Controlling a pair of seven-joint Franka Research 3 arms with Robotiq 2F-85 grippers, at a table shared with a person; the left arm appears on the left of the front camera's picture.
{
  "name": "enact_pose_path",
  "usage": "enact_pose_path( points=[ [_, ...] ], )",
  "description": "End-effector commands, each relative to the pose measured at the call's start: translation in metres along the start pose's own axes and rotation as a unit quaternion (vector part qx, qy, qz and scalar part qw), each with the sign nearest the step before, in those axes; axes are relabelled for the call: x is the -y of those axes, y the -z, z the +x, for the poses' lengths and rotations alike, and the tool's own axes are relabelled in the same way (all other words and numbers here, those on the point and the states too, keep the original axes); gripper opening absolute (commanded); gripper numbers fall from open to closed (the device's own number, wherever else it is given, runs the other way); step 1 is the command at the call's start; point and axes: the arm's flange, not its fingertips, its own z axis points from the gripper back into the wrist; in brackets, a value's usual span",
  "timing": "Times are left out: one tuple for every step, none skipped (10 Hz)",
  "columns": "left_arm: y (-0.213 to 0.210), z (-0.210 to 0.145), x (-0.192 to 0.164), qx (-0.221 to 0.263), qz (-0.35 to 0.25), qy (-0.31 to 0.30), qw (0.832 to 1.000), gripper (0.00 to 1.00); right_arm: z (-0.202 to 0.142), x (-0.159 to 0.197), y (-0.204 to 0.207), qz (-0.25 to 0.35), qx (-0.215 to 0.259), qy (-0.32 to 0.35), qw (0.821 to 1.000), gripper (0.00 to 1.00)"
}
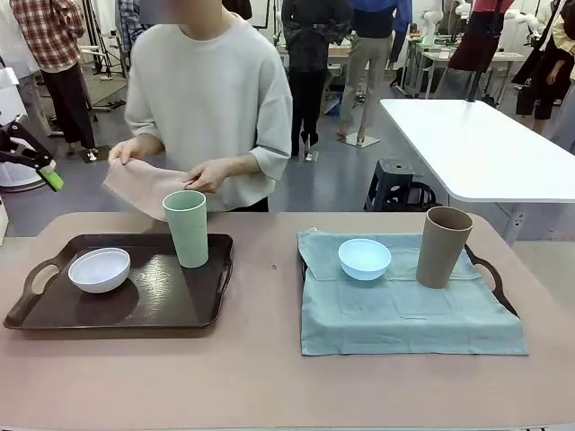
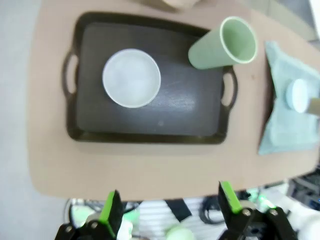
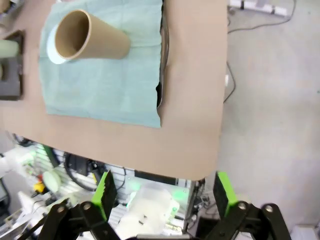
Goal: Set up a tray with a mat and arrange the tableware.
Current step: Pick up the Picnic Bowl and Reusable plastic cup from the Handle tray in front of the human's position and hold them in the air.
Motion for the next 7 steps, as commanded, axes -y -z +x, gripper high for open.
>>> enact_pose_path(
  points=[
    [0.002, 0.008, -0.003, -0.030, -0.020, 0.001, 0.999, 1.00, 0.002, -0.005, 0.002, -0.008, -0.007, 0.000, 1.000, 1.00],
    [0.002, 0.008, -0.003, -0.030, -0.020, 0.001, 0.999, 1.00, 0.002, -0.005, 0.002, -0.008, -0.007, 0.000, 1.000, 1.00],
    [0.002, 0.008, -0.003, -0.030, -0.020, 0.001, 0.999, 1.00, 0.002, -0.005, 0.002, -0.008, -0.007, 0.000, 1.000, 1.00],
    [0.002, 0.008, -0.003, -0.030, -0.020, 0.001, 0.999, 1.00, 0.002, -0.005, 0.002, -0.008, -0.007, 0.000, 1.000, 1.00],
    [0.006, 0.001, -0.001, -0.012, -0.004, -0.004, 1.000, 1.00, 0.002, -0.005, 0.001, -0.004, -0.003, -0.005, 1.000, 1.00],
    [-0.004, 0.009, -0.013, -0.038, -0.036, -0.008, 0.999, 1.00, 0.001, 0.003, -0.007, 0.031, -0.012, -0.005, 0.999, 1.00],
    [-0.022, 0.016, -0.042, -0.066, -0.103, -0.024, 0.992, 1.00, 0.002, 0.028, -0.026, 0.090, -0.005, 0.021, 0.996, 1.00]
  ],
)
